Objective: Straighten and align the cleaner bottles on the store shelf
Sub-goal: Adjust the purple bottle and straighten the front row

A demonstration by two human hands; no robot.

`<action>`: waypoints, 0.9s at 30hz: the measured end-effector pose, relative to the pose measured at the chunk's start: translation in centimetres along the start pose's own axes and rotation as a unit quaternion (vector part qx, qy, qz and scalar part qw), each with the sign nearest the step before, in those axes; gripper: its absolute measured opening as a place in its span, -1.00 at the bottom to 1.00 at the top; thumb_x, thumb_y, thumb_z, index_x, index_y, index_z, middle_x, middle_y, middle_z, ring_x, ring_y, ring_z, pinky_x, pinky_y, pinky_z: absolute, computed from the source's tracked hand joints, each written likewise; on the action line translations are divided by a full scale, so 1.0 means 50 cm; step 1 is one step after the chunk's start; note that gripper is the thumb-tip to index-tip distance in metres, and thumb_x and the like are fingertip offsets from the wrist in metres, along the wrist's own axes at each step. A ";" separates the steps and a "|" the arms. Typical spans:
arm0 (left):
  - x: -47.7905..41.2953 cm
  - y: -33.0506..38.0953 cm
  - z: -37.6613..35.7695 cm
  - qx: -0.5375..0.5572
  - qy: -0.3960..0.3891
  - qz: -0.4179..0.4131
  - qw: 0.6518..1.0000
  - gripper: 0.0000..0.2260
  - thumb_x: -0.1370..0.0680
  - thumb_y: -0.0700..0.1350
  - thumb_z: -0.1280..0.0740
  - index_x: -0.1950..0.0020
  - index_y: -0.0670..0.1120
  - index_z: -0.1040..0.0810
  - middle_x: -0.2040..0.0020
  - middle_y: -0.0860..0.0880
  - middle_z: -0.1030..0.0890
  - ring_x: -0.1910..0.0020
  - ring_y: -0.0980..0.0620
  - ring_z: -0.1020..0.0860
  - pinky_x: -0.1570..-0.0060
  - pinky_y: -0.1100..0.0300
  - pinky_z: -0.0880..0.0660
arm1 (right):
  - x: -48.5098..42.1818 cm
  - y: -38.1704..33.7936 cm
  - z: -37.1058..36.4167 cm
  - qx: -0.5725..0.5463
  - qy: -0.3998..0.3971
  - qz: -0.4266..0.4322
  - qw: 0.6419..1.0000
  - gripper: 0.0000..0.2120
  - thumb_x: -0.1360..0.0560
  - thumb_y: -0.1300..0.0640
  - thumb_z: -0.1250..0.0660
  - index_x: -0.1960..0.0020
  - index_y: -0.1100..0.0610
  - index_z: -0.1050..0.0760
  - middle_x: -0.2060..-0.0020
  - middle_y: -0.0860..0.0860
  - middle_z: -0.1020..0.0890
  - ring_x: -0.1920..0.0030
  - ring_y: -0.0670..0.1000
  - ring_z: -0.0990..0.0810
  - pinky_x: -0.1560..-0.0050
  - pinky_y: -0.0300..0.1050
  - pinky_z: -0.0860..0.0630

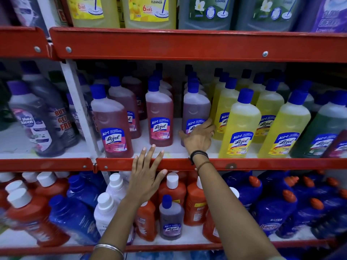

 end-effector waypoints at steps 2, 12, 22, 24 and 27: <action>0.000 0.001 0.000 0.001 -0.001 -0.002 1.000 -0.50 -0.58 0.28 0.12 -0.51 0.21 0.07 -0.56 -0.01 -0.04 -0.50 0.09 0.23 -0.41 0.13 0.37 | 0.002 -0.002 0.004 0.015 0.005 0.001 1.000 0.07 -0.13 -0.15 -0.55 -0.40 0.27 -0.08 -0.24 0.24 -0.37 -0.20 0.25 -0.44 -0.06 0.09 -0.54; 0.003 0.008 0.008 0.008 -0.004 0.006 1.000 -0.47 -0.58 0.29 0.16 -0.51 0.14 -0.01 -0.55 -0.04 -0.09 -0.51 -0.01 0.12 -0.39 0.14 0.39 | 0.055 0.007 0.058 0.063 0.002 0.027 0.998 -0.09 -0.19 -0.18 -0.50 -0.29 0.28 -0.17 -0.20 0.22 -0.39 -0.17 0.23 -0.46 -0.04 0.02 -0.49; 0.008 0.014 0.016 0.011 -0.005 0.011 1.000 -0.46 -0.58 0.29 0.17 -0.51 0.10 -0.06 -0.53 -0.08 -0.20 -0.50 -0.06 0.00 -0.41 0.10 0.33 | 0.107 0.012 0.100 0.071 0.004 0.036 0.997 -0.05 -0.22 -0.18 -0.49 -0.35 0.27 -0.10 -0.23 0.20 -0.36 -0.20 0.21 -0.44 -0.07 -0.02 -0.47; 0.010 0.014 0.018 0.008 -0.009 0.009 1.000 -0.45 -0.58 0.28 0.17 -0.51 0.09 -0.09 -0.52 -0.09 -0.23 -0.50 -0.07 -0.03 -0.41 0.10 0.30 | 0.109 0.010 0.103 0.063 0.008 0.034 0.997 -0.03 -0.22 -0.17 -0.49 -0.37 0.28 -0.09 -0.23 0.21 -0.35 -0.21 0.22 -0.44 -0.08 -0.01 -0.47; 0.012 0.011 0.024 0.000 -0.016 -0.009 1.000 -0.45 -0.58 0.28 0.16 -0.51 0.08 -0.10 -0.51 -0.08 -0.23 -0.51 -0.07 -0.04 -0.42 0.09 0.26 | 0.117 0.016 0.097 0.047 0.001 0.029 0.998 -0.02 -0.24 -0.15 -0.50 -0.39 0.28 -0.06 -0.25 0.22 -0.34 -0.21 0.22 -0.43 -0.09 0.00 -0.47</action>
Point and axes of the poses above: each hand's wrist, its own x-axis away from the middle knuckle, its own z-axis out of the back of the hand, y = z × x, the point moved 9 cm from there along -x, towards the middle knuckle
